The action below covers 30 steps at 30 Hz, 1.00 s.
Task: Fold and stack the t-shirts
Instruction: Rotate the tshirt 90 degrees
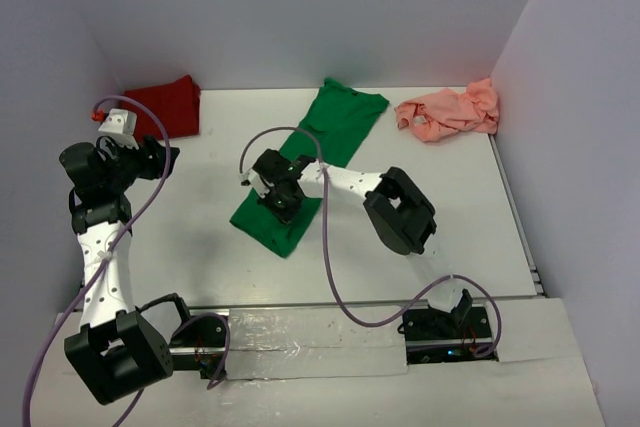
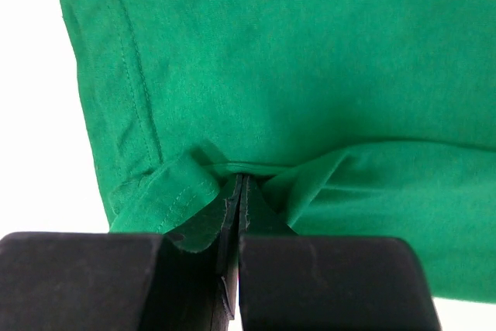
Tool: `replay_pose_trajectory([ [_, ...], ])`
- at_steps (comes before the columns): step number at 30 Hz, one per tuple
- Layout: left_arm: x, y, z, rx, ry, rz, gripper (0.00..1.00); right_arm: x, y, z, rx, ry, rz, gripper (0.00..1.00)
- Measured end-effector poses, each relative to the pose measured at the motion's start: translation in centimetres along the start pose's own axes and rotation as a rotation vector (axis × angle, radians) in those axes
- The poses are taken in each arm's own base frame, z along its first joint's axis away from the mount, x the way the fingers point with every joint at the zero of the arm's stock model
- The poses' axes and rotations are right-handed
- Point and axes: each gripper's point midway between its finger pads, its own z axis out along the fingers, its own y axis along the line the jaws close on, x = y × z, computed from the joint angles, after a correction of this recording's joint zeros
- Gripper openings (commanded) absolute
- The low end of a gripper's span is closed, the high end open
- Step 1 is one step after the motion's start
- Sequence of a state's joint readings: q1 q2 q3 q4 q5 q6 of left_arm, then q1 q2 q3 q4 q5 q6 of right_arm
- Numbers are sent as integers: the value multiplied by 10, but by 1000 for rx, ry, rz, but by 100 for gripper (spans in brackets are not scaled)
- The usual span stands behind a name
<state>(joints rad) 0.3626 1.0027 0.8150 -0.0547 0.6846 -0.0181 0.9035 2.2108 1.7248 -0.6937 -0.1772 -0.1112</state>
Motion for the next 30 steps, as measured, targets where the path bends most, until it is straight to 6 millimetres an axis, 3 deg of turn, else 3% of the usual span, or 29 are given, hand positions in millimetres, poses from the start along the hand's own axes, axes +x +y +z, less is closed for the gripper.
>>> replay_pose_trajectory([
  [4, 0, 0, 0, 0, 0, 0, 69, 24, 2, -9, 10, 42, -27, 0],
  [11, 0, 0, 0, 1, 0, 0, 69, 97, -3, -36, 53, 180, -87, 0],
  [15, 0, 0, 0, 1, 0, -1, 69, 140, -12, -52, 104, 265, -130, 0],
  [19, -1, -1, -1, 5, -2, 0, 69, 171, -29, -66, 162, 322, -141, 0],
  [22, -2, -3, -2, 10, -7, 4, 69, 182, -47, -73, 196, 348, -104, 0],
  [26, -5, -6, -3, 21, -14, 6, 70, 183, -63, -77, 225, 346, -66, 0],
  [30, -3, -9, -5, 32, -16, 8, 70, 163, -59, -79, 203, 283, -51, 20],
])
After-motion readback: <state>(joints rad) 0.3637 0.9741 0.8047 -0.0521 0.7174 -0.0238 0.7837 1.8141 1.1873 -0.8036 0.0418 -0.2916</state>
